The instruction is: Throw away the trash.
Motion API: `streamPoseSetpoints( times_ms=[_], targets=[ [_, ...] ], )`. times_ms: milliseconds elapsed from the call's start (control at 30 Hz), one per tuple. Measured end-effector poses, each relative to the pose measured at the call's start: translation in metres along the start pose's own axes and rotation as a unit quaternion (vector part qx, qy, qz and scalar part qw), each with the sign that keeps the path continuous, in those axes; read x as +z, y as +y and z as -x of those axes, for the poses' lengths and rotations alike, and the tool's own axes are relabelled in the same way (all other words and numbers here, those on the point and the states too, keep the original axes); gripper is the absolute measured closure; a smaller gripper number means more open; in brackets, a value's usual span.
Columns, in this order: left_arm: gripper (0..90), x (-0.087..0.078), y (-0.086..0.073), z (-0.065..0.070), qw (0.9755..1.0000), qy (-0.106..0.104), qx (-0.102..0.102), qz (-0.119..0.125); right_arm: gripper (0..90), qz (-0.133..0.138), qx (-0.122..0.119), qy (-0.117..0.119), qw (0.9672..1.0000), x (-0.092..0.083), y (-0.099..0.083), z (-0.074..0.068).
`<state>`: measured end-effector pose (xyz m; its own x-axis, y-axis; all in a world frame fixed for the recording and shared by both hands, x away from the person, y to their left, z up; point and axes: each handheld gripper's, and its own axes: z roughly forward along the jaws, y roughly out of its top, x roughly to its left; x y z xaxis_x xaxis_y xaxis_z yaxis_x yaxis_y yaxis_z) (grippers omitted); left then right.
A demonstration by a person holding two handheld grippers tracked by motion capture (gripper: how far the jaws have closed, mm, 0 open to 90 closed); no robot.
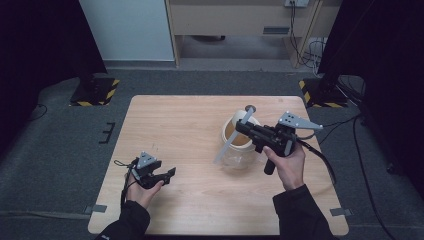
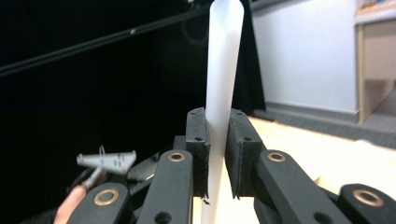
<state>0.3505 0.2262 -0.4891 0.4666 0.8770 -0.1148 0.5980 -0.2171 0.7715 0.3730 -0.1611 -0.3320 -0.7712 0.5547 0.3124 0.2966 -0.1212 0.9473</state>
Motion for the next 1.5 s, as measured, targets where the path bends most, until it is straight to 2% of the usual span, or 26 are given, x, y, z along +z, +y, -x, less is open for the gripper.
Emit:
streamPoseSetpoints(
  times_ms=[67,267,633,733,900,1167,1500],
  targets=[
    [28.4,0.005,-0.003,-0.003,0.9998,0.007,0.01,-0.016,80.5,0.014,-0.003,-0.006,0.9999,-0.002,0.004,0.001],
    [22.2,0.014,-0.009,-0.005,0.9988,0.011,0.012,-0.047,80.5,0.044,-0.019,-0.033,0.9983,-0.01,0.013,0.007],
    [20.5,0.023,-0.013,-0.004,0.9971,0.009,0.018,-0.073,80.4,0.075,-0.038,-0.066,0.9943,-0.016,0.02,0.013],
    [20.2,0.024,-0.013,-0.003,0.9968,0.006,0.021,-0.077,80.4,0.075,-0.052,-0.08,0.9926,-0.015,0.02,0.015],
    [20.0,0.026,-0.014,-0.003,0.9964,0.005,0.022,-0.082,80.4,0.074,-0.056,-0.091,0.9916,-0.013,0.016,0.02],
    [20.0,0.026,-0.014,-0.003,0.9962,0.003,0.022,-0.084,80.4,0.05,-0.078,-0.11,0.9896,-0.003,0.003,0.026],
    [20.0,0.026,-0.014,-0.003,0.9963,0.002,0.022,-0.083,80.0,0.011,-0.091,-0.115,0.9891,0.01,-0.014,0.031]
  ],
)
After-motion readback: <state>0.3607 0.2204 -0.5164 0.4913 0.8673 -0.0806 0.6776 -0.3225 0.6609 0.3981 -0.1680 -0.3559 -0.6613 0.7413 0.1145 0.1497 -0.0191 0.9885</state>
